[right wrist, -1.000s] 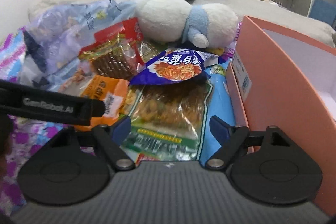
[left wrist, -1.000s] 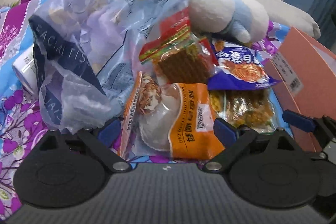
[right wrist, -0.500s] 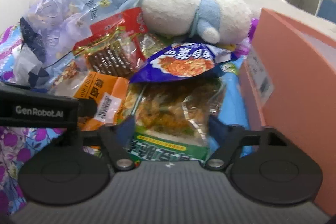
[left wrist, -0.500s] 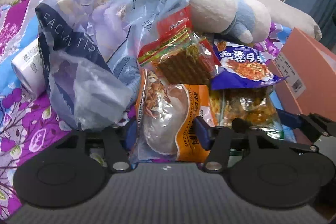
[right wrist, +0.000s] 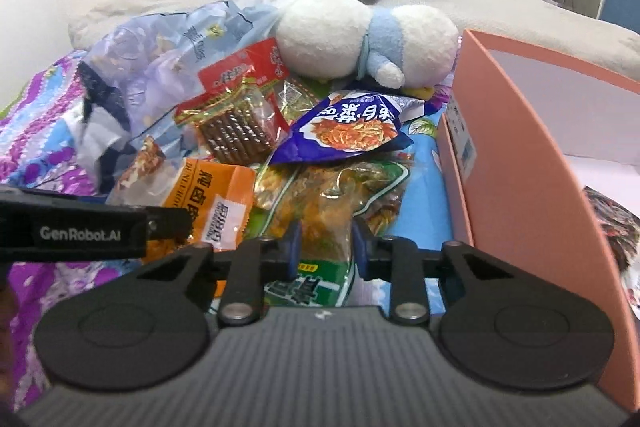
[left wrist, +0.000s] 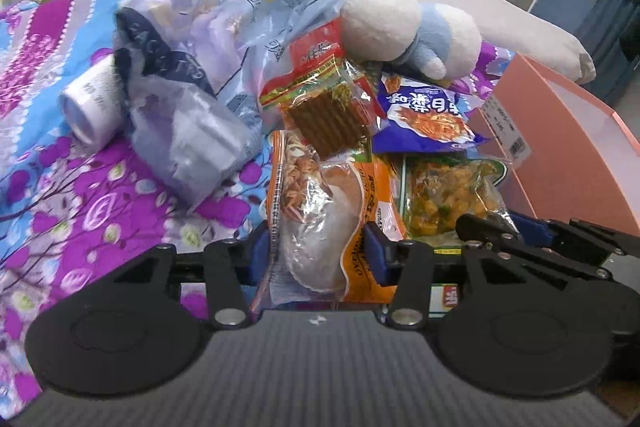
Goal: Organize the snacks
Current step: 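Grasp the orange clear-window packet with the left gripper while the right grasps the green-printed bag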
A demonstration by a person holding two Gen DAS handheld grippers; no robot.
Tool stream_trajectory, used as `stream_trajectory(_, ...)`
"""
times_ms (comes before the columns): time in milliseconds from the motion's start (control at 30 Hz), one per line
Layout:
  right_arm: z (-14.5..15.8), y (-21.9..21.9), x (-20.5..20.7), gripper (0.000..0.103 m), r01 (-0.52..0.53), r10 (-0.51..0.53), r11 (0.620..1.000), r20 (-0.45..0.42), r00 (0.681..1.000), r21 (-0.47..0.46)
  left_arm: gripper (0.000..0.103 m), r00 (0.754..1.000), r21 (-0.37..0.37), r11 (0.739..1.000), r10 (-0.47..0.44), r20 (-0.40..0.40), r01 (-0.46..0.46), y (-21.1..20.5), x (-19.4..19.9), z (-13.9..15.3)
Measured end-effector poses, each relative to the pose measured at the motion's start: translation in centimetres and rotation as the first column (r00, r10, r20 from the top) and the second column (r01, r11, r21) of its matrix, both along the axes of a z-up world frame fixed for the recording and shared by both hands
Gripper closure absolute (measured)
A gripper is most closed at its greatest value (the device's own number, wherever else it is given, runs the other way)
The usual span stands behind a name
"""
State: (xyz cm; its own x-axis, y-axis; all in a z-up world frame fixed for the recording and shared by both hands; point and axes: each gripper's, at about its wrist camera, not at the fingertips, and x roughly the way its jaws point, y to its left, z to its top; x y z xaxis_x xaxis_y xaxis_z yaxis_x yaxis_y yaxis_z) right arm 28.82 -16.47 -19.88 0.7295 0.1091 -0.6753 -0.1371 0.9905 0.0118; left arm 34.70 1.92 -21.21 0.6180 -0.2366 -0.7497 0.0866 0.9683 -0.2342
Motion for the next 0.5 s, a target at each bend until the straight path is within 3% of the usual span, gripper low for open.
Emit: stream_trajectory(500,2.1,-1.0,-8.1,0.076,-0.034,0.038,0.996,-0.047,0.998,0.078,0.05,0.999,-0.026,1.0,0.017,-0.038,-0.018,2.0,-9.9,1.9)
